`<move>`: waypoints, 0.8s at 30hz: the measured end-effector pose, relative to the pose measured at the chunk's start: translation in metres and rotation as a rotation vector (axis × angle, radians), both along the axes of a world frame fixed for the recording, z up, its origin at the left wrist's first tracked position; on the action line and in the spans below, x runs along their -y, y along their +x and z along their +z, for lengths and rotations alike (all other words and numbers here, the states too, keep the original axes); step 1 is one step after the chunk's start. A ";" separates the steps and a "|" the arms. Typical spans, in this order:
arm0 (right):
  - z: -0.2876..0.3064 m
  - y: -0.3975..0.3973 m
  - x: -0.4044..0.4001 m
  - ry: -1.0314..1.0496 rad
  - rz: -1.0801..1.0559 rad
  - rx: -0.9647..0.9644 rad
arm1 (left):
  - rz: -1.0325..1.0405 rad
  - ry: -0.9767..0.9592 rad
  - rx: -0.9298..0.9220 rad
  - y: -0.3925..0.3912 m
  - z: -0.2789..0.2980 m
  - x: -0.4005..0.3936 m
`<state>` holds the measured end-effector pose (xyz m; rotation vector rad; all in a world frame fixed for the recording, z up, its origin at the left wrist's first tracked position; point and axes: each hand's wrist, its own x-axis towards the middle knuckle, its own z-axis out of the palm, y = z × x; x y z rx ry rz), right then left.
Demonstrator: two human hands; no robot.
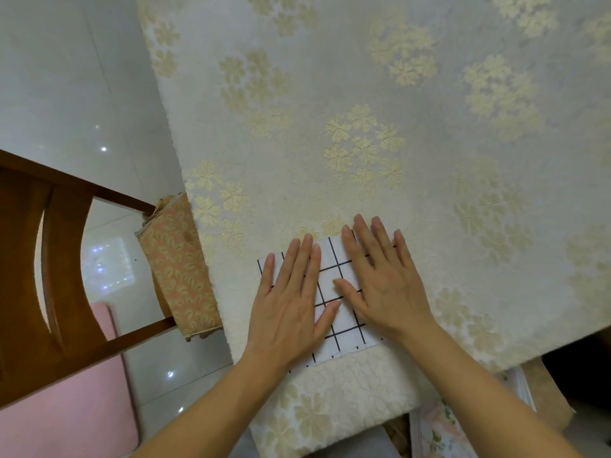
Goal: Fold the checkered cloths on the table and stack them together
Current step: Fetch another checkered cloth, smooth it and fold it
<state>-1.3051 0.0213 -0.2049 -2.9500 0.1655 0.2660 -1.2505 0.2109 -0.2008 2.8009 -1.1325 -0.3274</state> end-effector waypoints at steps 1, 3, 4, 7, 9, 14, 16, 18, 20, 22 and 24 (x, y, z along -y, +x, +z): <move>-0.002 0.001 -0.004 0.006 0.008 0.008 | -0.007 -0.005 0.002 0.001 -0.001 0.002; -0.005 0.003 -0.009 -0.003 0.034 0.007 | -0.022 0.009 -0.008 0.003 -0.002 0.005; -0.006 0.002 -0.008 -0.006 0.041 -0.003 | -0.025 0.017 -0.015 0.003 -0.003 0.005; -0.005 -0.003 0.002 -0.011 0.039 -0.022 | -0.020 0.024 -0.019 0.004 -0.005 -0.002; -0.002 -0.008 0.013 -0.014 0.014 -0.036 | 0.003 0.023 -0.013 0.005 -0.004 -0.013; 0.007 -0.014 0.008 -0.015 -0.113 -0.040 | -0.004 0.044 0.001 0.014 0.003 -0.032; 0.010 -0.015 -0.015 0.020 -0.101 -0.008 | -0.092 0.036 0.013 0.024 0.006 -0.025; 0.007 -0.016 -0.032 0.057 -0.119 0.006 | -0.182 0.037 0.003 0.035 0.007 -0.017; 0.003 -0.021 -0.035 0.063 -0.167 -0.020 | -0.220 0.053 -0.015 0.041 0.005 -0.015; 0.000 -0.028 -0.026 0.035 -0.170 -0.061 | -0.231 0.059 -0.026 0.042 0.003 -0.018; 0.001 -0.033 -0.014 0.000 -0.167 -0.085 | -0.231 0.048 -0.025 0.041 0.003 -0.020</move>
